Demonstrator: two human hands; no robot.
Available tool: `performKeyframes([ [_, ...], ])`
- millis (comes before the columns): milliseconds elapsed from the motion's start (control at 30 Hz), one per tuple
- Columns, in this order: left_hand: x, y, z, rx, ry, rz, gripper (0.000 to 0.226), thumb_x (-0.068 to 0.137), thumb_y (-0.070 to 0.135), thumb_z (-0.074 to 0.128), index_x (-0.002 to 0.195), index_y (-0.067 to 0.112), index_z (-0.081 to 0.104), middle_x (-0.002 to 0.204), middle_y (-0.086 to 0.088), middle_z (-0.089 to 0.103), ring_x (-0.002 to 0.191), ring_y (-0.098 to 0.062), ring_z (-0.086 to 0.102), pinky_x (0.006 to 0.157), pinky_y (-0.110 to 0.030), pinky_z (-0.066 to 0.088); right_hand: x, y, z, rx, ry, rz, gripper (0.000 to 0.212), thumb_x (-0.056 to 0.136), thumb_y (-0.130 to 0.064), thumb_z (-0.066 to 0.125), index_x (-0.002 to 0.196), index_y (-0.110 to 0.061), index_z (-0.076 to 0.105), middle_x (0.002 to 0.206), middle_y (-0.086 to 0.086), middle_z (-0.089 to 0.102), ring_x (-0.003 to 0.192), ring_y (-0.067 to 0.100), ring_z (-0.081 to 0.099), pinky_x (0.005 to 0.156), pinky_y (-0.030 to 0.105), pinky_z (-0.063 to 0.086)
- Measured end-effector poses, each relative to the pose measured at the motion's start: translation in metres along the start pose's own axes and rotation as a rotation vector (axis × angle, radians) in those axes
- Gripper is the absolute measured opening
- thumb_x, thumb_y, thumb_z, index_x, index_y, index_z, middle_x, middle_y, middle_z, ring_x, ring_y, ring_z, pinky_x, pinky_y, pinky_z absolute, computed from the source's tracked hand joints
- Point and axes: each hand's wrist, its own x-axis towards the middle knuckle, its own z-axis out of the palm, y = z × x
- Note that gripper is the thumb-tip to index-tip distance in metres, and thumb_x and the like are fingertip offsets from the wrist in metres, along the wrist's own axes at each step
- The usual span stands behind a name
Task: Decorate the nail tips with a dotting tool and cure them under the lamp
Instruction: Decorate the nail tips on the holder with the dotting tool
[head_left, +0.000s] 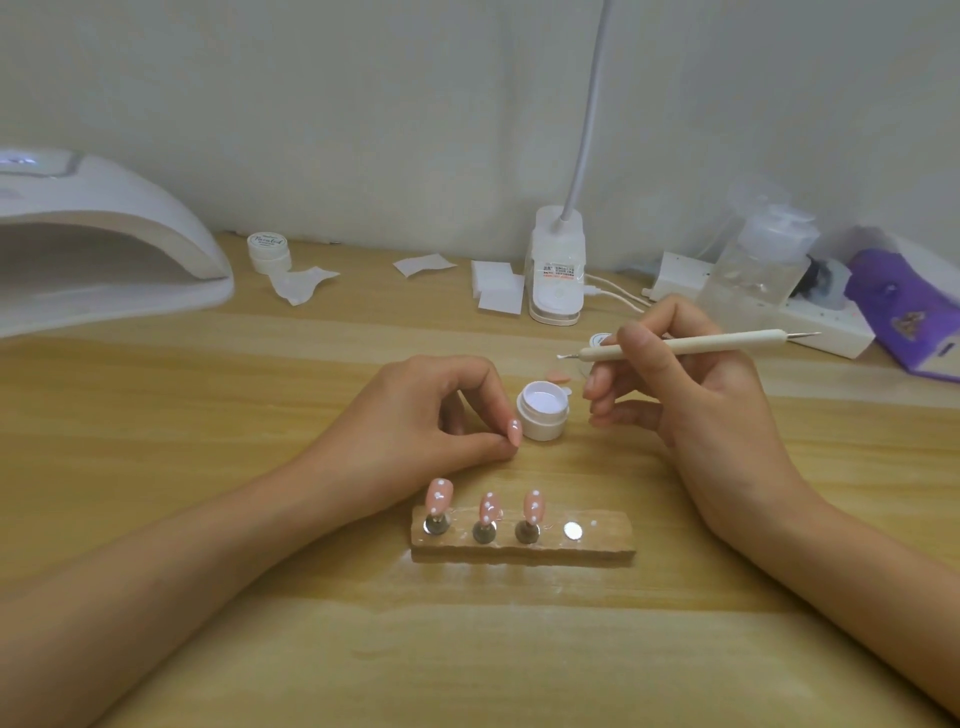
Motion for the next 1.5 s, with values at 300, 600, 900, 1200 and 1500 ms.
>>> performKeyframes([
  [300, 0.000, 0.000, 0.000, -0.001, 0.002, 0.017, 0.020, 0.076, 0.011, 0.080, 0.070, 0.026, 0.068, 0.058, 0.030, 0.059, 0.051, 0.003, 0.050, 0.052, -0.004, 0.036, -0.003, 0.000, 0.001, 0.086, -0.090, 0.070, 0.018, 0.085, -0.032, 0.066, 0.071, -0.023, 0.060, 0.069, 0.008, 0.068, 0.061, 0.017, 0.065, 0.054, 0.025, 0.053],
  [600, 0.001, -0.002, 0.000, -0.008, 0.004, 0.004, 0.018, 0.076, 0.012, 0.080, 0.071, 0.024, 0.068, 0.058, 0.026, 0.061, 0.052, 0.002, 0.052, 0.053, -0.006, 0.036, -0.007, 0.003, 0.007, 0.024, -0.206, 0.115, 0.020, 0.087, -0.027, 0.065, 0.069, -0.021, 0.057, 0.069, 0.012, 0.069, 0.060, 0.018, 0.064, 0.057, 0.026, 0.054],
  [900, 0.001, 0.000, 0.000, 0.008, -0.002, 0.008, 0.018, 0.077, 0.013, 0.080, 0.072, 0.024, 0.067, 0.054, 0.028, 0.059, 0.050, 0.003, 0.052, 0.051, -0.005, 0.036, -0.007, 0.003, 0.009, -0.030, -0.213, 0.123, 0.018, 0.085, -0.025, 0.062, 0.074, -0.013, 0.052, 0.067, 0.009, 0.069, 0.059, 0.016, 0.066, 0.057, 0.025, 0.055],
  [1200, 0.001, 0.000, 0.001, 0.022, 0.002, 0.007, 0.017, 0.076, 0.013, 0.081, 0.072, 0.024, 0.067, 0.053, 0.028, 0.058, 0.051, 0.004, 0.053, 0.051, -0.005, 0.036, -0.007, 0.004, 0.009, -0.039, -0.218, 0.135, 0.018, 0.086, -0.024, 0.062, 0.075, -0.013, 0.054, 0.068, 0.011, 0.070, 0.060, 0.016, 0.066, 0.058, 0.025, 0.056],
  [1500, 0.001, 0.000, 0.001, 0.015, 0.004, 0.017, 0.018, 0.076, 0.012, 0.081, 0.072, 0.023, 0.067, 0.054, 0.029, 0.058, 0.050, 0.004, 0.052, 0.051, -0.005, 0.035, -0.007, 0.003, 0.009, -0.032, -0.215, 0.118, 0.018, 0.085, -0.025, 0.062, 0.075, -0.014, 0.054, 0.070, 0.011, 0.070, 0.061, 0.015, 0.066, 0.059, 0.026, 0.056],
])
